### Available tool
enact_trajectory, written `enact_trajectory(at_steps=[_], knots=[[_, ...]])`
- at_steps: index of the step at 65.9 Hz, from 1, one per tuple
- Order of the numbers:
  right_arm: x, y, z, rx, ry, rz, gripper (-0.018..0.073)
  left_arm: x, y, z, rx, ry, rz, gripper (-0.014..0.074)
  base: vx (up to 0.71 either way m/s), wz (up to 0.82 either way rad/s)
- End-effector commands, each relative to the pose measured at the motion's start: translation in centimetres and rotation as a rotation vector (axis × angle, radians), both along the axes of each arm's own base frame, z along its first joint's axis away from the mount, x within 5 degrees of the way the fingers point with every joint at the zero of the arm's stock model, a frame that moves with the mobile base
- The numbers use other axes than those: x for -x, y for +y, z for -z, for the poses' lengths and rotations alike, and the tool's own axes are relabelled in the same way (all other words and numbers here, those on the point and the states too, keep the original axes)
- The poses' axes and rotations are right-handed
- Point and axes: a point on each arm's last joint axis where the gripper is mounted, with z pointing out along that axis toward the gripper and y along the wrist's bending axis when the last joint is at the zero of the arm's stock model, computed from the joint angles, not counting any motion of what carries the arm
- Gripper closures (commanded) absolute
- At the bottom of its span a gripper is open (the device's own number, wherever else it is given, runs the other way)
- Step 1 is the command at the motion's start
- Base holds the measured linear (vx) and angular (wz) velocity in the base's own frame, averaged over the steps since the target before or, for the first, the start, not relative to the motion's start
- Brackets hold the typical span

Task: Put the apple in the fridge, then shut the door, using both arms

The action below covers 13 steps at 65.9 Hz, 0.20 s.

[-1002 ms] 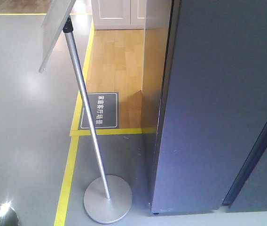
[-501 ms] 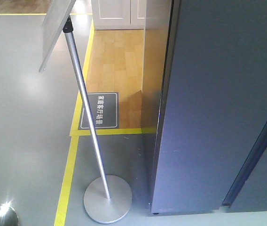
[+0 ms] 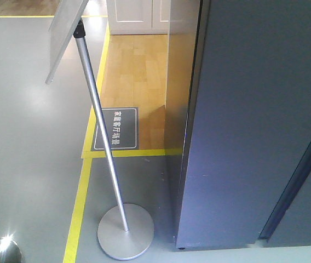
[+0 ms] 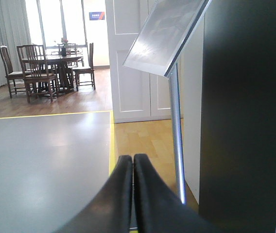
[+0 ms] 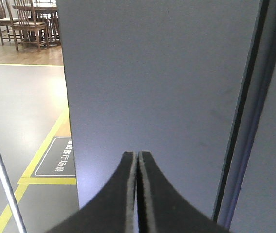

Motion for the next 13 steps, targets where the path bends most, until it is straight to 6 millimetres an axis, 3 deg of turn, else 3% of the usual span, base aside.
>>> enact_trajectory(at_steps=[1,13], knots=[[0.13,-0.03,-0.70,0.008,-0.098,0.004,0.0563,-0.05,-0.01,0.19,0.009,-0.052,0.001,0.0603,0.00,0.00],[0.13,-0.03,-0.71,0.008,-0.099,0.004,0.0563,-0.05,-0.01,0.19,0.009,-0.052,0.001,0.0603,0.00,0.00]])
